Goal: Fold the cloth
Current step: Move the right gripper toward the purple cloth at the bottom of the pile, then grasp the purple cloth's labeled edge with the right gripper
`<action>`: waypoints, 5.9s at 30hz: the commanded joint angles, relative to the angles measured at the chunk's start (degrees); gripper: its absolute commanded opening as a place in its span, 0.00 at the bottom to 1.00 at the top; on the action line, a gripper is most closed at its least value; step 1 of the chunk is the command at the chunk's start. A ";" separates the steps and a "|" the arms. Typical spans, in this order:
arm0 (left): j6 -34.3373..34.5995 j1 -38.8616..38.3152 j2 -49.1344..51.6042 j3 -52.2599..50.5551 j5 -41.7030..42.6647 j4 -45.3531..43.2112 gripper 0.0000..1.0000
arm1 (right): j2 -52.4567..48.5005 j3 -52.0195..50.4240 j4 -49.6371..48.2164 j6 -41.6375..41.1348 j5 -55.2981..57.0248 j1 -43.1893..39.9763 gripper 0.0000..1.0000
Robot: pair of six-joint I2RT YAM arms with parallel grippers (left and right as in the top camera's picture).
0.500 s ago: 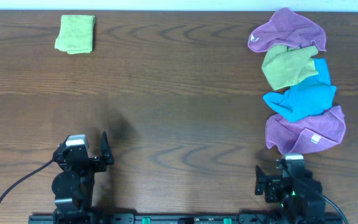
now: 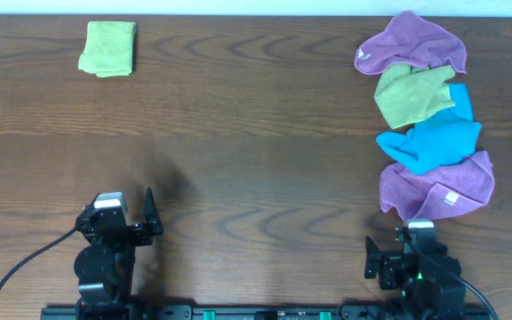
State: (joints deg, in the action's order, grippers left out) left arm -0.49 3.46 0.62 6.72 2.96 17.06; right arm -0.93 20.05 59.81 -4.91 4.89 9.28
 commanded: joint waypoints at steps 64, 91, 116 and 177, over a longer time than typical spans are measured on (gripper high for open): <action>-0.83 -0.28 -0.37 -1.46 -0.76 0.22 0.95 | -0.13 -0.42 -32.24 -6.43 0.61 -0.26 0.99; -0.83 -0.28 -0.37 -1.46 -0.76 0.22 0.95 | -72.85 28.41 -10.51 -15.63 1.97 -15.63 0.99; -0.83 -0.28 -0.37 -1.46 -0.76 0.22 0.95 | -87.84 28.41 -25.55 -18.56 8.20 -27.76 0.74; -0.83 -0.28 -0.37 -1.46 -0.76 0.22 0.96 | -94.82 28.26 -30.16 -8.31 8.83 -27.74 0.01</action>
State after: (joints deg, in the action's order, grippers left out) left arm -0.49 3.46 0.58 6.63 2.76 16.75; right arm -95.24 47.35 29.41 -13.17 13.50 -18.15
